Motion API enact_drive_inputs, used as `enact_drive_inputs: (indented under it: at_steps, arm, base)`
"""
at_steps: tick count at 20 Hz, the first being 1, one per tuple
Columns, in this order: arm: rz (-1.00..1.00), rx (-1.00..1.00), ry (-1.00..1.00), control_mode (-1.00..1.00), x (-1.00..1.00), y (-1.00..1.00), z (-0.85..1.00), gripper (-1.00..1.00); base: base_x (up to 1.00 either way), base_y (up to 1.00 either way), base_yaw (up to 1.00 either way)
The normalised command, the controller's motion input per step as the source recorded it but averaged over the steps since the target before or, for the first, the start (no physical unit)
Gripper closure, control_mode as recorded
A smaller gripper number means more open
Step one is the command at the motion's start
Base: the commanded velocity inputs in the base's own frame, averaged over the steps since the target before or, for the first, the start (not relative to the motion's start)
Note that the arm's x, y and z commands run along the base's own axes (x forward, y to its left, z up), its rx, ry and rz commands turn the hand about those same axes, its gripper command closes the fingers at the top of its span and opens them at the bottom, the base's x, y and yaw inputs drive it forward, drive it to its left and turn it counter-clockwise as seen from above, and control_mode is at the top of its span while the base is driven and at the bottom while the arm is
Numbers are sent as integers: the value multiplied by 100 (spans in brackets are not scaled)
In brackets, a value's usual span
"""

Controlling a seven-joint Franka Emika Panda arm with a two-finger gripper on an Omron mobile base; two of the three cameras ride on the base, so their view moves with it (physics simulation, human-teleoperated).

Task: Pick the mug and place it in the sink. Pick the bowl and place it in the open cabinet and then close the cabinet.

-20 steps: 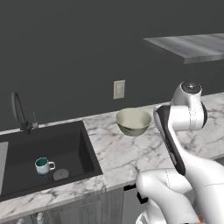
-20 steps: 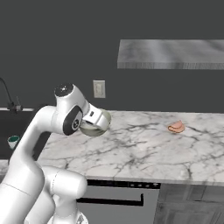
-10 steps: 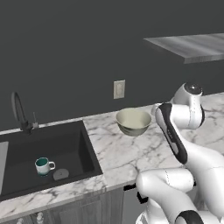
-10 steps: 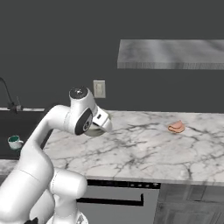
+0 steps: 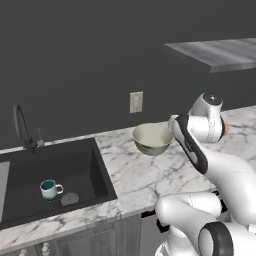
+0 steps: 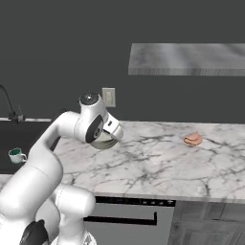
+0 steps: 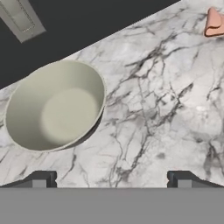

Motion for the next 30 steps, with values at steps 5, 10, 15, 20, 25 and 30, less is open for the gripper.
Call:
enact_drive_inputs:
  at_steps: [5, 10, 15, 20, 25, 30]
  arm:
    - [0, 0, 0, -100, 28, 9, -13, -100]
    - [0, 0, 0, -100, 7, 3, -23, -100]
    - [0, 0, 0, -100, 0, 0, -20, -100]
    - [0, 1, 0, -100, 0, 0, -15, -100]
    - [0, 0, 0, -100, 0, 0, -7, -100]
    - [0, 0, 0, -100, 16, 0, -11, -100]
  base:
    - [0, 0, 0]
    - [0, 0, 0]
    - [0, 0, 0]
    - [0, 0, 0]
    - [0, 0, 0]
    - [0, 0, 0]
